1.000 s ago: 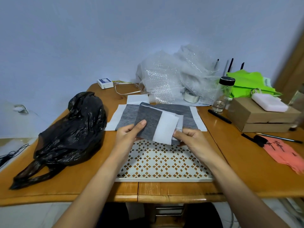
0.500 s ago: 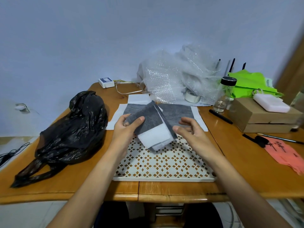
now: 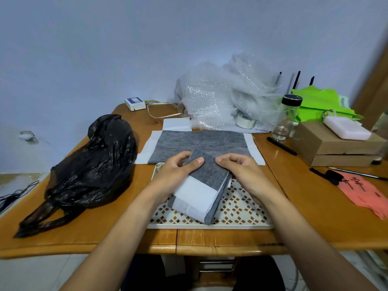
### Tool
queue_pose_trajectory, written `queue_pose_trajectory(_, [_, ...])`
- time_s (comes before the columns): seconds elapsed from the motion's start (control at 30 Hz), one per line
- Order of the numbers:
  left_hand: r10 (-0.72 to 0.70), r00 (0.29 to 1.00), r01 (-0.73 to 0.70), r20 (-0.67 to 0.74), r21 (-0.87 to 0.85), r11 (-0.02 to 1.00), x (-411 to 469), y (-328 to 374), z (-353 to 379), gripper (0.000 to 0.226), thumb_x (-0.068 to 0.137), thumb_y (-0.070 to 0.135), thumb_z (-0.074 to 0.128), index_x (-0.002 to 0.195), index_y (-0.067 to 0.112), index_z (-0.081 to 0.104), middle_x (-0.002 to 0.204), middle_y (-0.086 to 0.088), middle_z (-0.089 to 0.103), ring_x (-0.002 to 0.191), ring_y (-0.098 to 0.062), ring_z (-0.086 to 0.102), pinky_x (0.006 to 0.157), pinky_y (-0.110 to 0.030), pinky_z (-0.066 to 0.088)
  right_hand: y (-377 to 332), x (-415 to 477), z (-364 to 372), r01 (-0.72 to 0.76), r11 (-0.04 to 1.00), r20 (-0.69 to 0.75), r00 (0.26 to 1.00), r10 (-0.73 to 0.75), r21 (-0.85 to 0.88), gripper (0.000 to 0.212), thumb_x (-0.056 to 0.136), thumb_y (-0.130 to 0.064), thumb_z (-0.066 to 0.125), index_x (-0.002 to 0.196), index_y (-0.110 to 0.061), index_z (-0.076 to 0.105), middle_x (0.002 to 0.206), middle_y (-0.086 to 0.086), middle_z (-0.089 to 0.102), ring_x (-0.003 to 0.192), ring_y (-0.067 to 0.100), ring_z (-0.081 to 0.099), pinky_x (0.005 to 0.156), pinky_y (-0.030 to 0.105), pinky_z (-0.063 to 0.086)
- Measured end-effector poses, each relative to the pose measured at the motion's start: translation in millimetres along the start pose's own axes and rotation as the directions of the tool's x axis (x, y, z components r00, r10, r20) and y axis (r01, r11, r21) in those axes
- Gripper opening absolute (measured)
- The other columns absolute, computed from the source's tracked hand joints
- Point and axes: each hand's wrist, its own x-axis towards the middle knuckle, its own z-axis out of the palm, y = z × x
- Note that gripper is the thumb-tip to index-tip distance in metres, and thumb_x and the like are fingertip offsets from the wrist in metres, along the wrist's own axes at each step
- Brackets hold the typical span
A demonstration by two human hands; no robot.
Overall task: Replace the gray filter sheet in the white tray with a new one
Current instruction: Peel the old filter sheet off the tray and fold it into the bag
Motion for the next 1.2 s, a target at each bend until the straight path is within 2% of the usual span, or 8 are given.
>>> queue_pose_trajectory(0.13, [-0.12, 0.991, 0.123, 0.063, -0.047, 0.991, -7, -5, -1, 0.023, 0.088, 0.033, 0.074, 0.107, 0.02, 0.073, 0.098, -0.001, 0.08, 0.084, -0.013, 0.076, 0.068, -0.022, 0.058, 6, 3, -4, 0.014, 0.999, -0.037, 0.999, -0.012, 0.038, 0.015, 0.094, -0.014, 0.069, 0.102, -0.001, 0.074, 0.093, 0.008, 0.079, 0.081, 0.014, 0.074, 0.069, 0.017, 0.056])
queue_pose_trajectory(0.3, [-0.16, 0.977, 0.166, 0.139, -0.03, 0.986, -12, -15, -2, 0.021, 0.089, 0.024, 0.073, 0.106, 0.012, 0.07, 0.104, -0.008, 0.079, 0.095, -0.02, 0.075, 0.081, -0.032, 0.059, 9, 6, -6, 0.036, 0.996, -0.116, 0.993, -0.026, 0.085, 0.007, 0.094, -0.012, 0.07, 0.094, -0.008, 0.075, 0.09, 0.006, 0.078, 0.081, 0.014, 0.072, 0.072, 0.019, 0.057])
queue_pose_trajectory(0.5, [-0.096, 0.995, 0.099, 0.039, -0.086, 0.991, -8, -17, 4, 0.025, 0.089, 0.022, 0.074, 0.107, 0.007, 0.069, 0.105, -0.013, 0.078, 0.1, -0.029, 0.074, 0.089, -0.044, 0.057, 10, 2, 0, -0.091, 0.964, -0.015, 0.995, 0.097, 0.25, 0.039, 0.089, -0.036, 0.074, 0.116, -0.008, 0.07, 0.107, 0.01, 0.078, 0.099, 0.022, 0.074, 0.088, 0.034, 0.056])
queue_pose_trajectory(0.67, [-0.053, 0.996, 0.043, -0.075, -0.135, 0.99, -4, -19, 11, 0.026, 0.09, 0.028, 0.073, 0.109, 0.011, 0.068, 0.102, -0.007, 0.078, 0.092, -0.021, 0.075, 0.076, -0.034, 0.059, 17, 0, 7, -0.147, 0.986, 0.046, 0.988, 0.144, 0.073, 0.023, 0.089, -0.026, 0.074, 0.107, -0.011, 0.074, 0.103, 0.006, 0.079, 0.106, 0.03, 0.071, 0.1, 0.045, 0.052])
queue_pose_trajectory(0.8, [-0.098, 0.99, 0.081, -0.103, -0.156, 0.984, -2, -24, 2, 0.031, 0.094, 0.033, 0.066, 0.12, 0.018, 0.066, 0.112, -0.005, 0.074, 0.102, -0.019, 0.07, 0.08, -0.033, 0.055, 16, -1, 5, -0.103, 0.994, 0.037, 0.994, 0.102, 0.044, 0.013, 0.093, -0.02, 0.07, 0.103, -0.014, 0.075, 0.1, 0.004, 0.08, 0.096, 0.026, 0.072, 0.09, 0.043, 0.054])
queue_pose_trajectory(0.93, [-0.057, 0.996, 0.054, -0.076, -0.042, 0.998, -3, -23, -14, 0.06, 0.08, 0.047, 0.072, 0.134, 0.023, 0.062, 0.13, 0.0, 0.068, 0.12, -0.017, 0.063, 0.107, -0.043, 0.048, 15, -1, -2, -0.077, 0.996, 0.077, 0.994, 0.073, 0.045, 0.02, 0.095, -0.021, 0.068, 0.113, -0.013, 0.073, 0.106, 0.003, 0.079, 0.101, 0.021, 0.074, 0.094, 0.041, 0.056])
queue_pose_trajectory(1.07, [-0.022, 0.999, 0.022, -0.043, -0.003, 1.0, -4, -27, -17, 0.034, 0.095, 0.028, 0.064, 0.128, 0.02, 0.067, 0.12, 0.002, 0.073, 0.114, -0.016, 0.067, 0.099, -0.037, 0.053, 17, -1, -1, -0.061, 0.997, 0.095, 0.994, 0.057, 0.038, 0.018, 0.097, -0.018, 0.064, 0.112, -0.015, 0.073, 0.104, 0.006, 0.079, 0.094, 0.024, 0.076, 0.082, 0.037, 0.059])
queue_pose_trajectory(1.2, [-0.074, 0.997, 0.073, -0.016, -0.043, 0.996, -3, -35, -20, 0.044, 0.096, 0.025, 0.065, 0.139, 0.024, 0.058, 0.13, 0.004, 0.069, 0.113, -0.013, 0.068, 0.097, -0.037, 0.056, 28, 1, -1, -0.111, 0.993, 0.113, 0.988, 0.106, 0.045, 0.019, 0.098, -0.012, 0.06, 0.111, -0.017, 0.073, 0.099, 0.005, 0.08, 0.08, 0.017, 0.076, 0.072, 0.031, 0.06])
